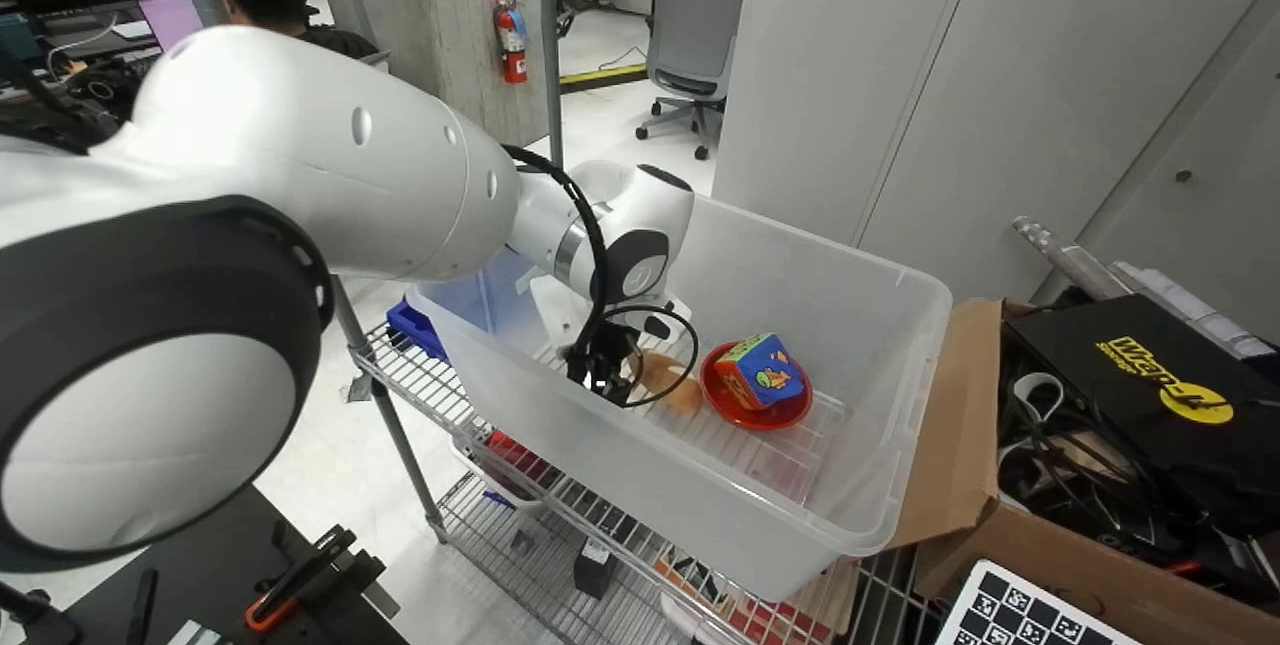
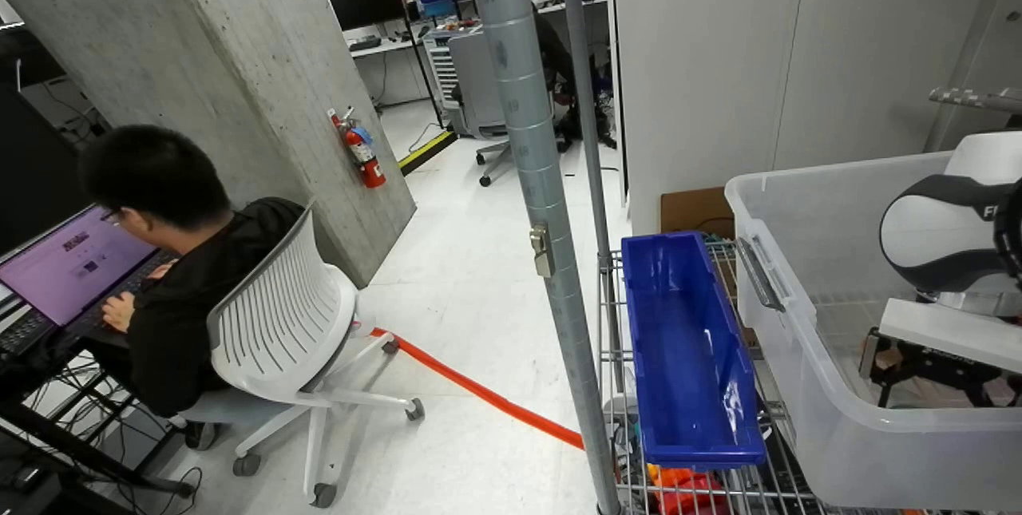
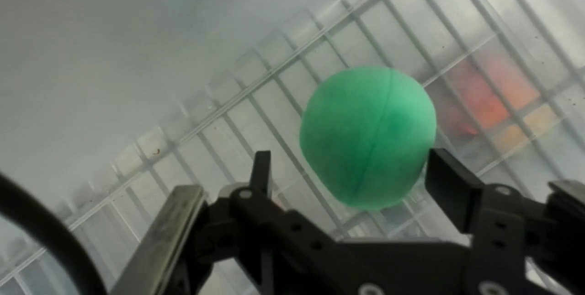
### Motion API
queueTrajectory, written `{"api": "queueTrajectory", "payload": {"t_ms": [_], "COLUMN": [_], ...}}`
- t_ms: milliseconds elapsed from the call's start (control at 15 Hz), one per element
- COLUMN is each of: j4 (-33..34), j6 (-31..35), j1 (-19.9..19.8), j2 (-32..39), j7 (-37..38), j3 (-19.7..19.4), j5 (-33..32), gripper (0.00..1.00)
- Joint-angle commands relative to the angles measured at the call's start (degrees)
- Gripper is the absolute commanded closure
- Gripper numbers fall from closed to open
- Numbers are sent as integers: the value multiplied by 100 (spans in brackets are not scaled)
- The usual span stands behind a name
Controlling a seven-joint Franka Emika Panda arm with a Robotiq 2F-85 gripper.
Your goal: Move the green plush toy inside the container forwards
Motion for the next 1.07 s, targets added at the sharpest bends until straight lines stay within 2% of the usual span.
{"api": "queueTrajectory", "payload": {"t_ms": [0, 400, 533, 733, 800, 1000], "j4": [-461, -1216, -1597, -2172, -1533, -1911], "j6": [-325, -1178, -1184, -824, -1112, -998], "j1": [296, 636, 730, 774, 694, 713], "j2": [-557, -1633, -2072, -2684, -2132, -2529], "j7": [37, -138, -280, -527, -337, -425], "j3": [-169, -173, -151, -45, -33, 14], "j5": [-343, -947, -1241, -1545, -1374, -1447], "gripper": [0, 0, 0, 0, 0, 0]}}
